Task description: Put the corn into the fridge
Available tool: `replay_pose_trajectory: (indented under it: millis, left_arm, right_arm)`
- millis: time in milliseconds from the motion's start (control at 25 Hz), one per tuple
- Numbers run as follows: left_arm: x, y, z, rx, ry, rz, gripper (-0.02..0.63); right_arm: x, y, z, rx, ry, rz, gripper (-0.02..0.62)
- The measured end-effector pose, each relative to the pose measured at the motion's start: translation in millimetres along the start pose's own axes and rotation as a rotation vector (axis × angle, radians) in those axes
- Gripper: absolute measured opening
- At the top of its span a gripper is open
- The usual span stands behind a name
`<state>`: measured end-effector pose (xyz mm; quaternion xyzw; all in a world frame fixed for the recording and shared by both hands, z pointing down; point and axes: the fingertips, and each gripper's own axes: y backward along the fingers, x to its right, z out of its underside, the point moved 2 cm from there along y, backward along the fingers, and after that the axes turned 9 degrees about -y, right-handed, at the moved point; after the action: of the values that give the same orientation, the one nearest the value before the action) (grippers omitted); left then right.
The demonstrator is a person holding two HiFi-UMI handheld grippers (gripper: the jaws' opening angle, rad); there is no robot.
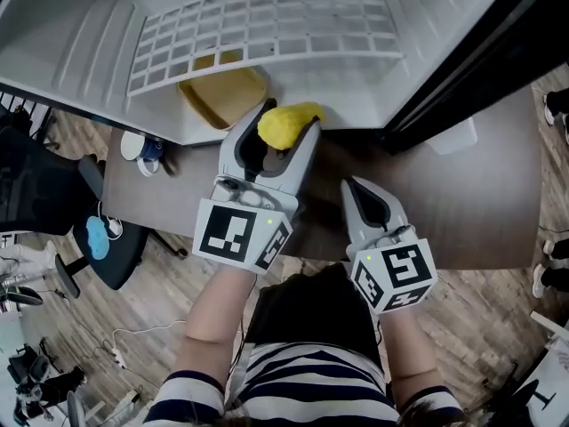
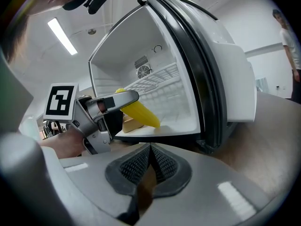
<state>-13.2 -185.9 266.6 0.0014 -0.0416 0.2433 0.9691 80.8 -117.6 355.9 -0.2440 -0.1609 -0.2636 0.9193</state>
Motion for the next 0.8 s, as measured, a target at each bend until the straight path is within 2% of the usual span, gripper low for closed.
replay_pose_trajectory:
  millis: [320,800]
  left_arm:
    - [-2,-3,2,0.013,-0.006,-0.006,0.000]
    - [-2,14,20,-0.048,-0.015,0.018,0.000]
  right_arm:
    - [0,-4,6,-0.002,-0.016,0.001,-0.009]
    - [-7,-11,19,-0.027,-0.020,-0.010,-0.009]
